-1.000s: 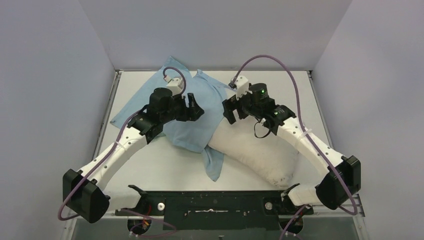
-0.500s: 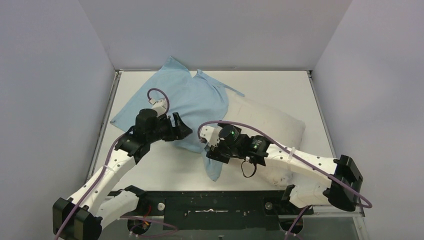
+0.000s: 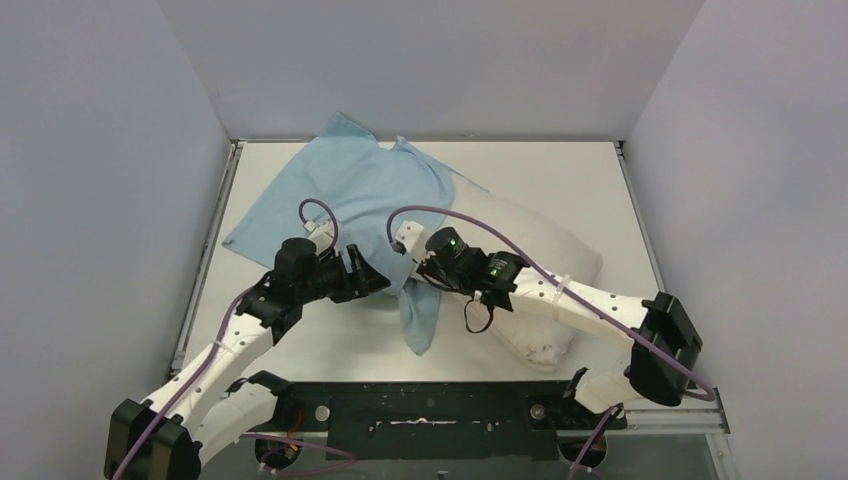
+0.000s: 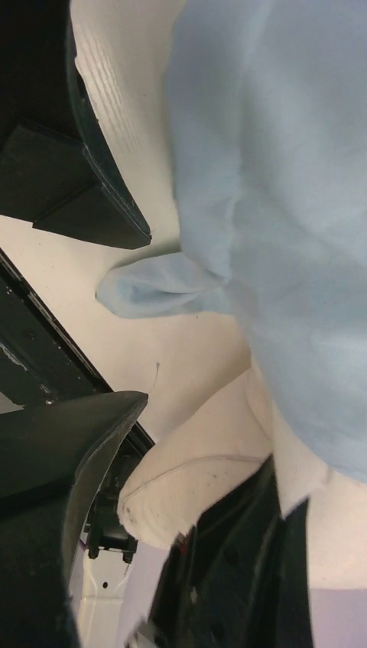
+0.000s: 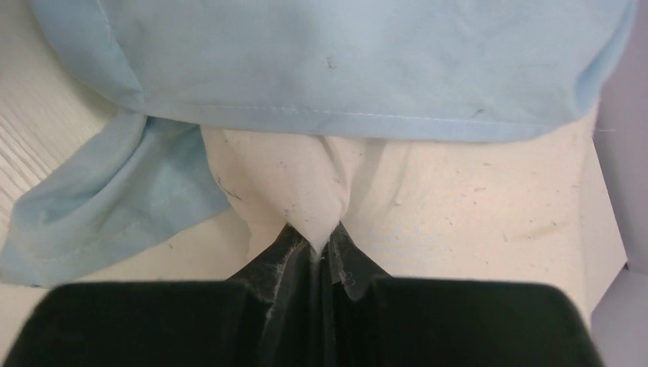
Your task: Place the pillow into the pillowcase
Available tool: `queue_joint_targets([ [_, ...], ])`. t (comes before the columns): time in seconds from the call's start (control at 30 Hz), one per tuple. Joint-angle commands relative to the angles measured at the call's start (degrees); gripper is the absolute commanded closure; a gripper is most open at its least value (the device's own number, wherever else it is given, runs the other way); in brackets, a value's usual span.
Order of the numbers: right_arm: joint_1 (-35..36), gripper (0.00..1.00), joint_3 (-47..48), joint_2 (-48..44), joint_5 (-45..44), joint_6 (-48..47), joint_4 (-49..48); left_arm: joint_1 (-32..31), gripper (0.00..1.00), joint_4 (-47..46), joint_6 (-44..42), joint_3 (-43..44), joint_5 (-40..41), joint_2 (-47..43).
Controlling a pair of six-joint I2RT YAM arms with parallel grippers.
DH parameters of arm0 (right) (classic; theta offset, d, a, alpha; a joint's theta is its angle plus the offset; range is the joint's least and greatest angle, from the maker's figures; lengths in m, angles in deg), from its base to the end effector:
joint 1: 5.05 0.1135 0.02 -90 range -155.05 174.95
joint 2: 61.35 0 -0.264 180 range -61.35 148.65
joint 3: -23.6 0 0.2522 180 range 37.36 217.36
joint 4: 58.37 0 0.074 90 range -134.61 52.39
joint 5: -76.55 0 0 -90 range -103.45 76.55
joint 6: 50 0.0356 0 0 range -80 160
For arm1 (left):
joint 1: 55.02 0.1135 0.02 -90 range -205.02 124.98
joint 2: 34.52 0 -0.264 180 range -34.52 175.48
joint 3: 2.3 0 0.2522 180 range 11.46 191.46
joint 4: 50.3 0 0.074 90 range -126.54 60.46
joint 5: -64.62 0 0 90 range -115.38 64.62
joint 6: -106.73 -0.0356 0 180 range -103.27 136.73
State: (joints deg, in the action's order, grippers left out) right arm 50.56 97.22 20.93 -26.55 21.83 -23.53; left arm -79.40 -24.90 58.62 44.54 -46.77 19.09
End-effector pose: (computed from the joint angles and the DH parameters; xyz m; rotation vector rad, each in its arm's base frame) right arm 0.1833 0.2535 0.2623 -1.2920 1.9107 0.0671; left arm 0.1809 -0.0962 0.2392 -0.1116 2.2826 -1.0457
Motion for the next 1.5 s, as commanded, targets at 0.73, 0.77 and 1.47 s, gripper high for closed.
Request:
queue_joint_targets([
  [0.73,-8.7,1.0,15.0,-1.3,8.3,31.8,-16.4,-3.8,0.75,-23.3,-2.8,-2.8,6.4,10.4],
  [0.77,-8.8,1.0,14.9,-1.1,8.2,32.7,-17.0,-4.5,0.92,-22.3,-2.9,-1.6,6.0,9.2],
  [1.47,-5.1,1.0,20.4,-3.8,4.5,47.5,-9.7,-30.0,1.0,10.5,-15.9,37.8,22.5,-3.1],
])
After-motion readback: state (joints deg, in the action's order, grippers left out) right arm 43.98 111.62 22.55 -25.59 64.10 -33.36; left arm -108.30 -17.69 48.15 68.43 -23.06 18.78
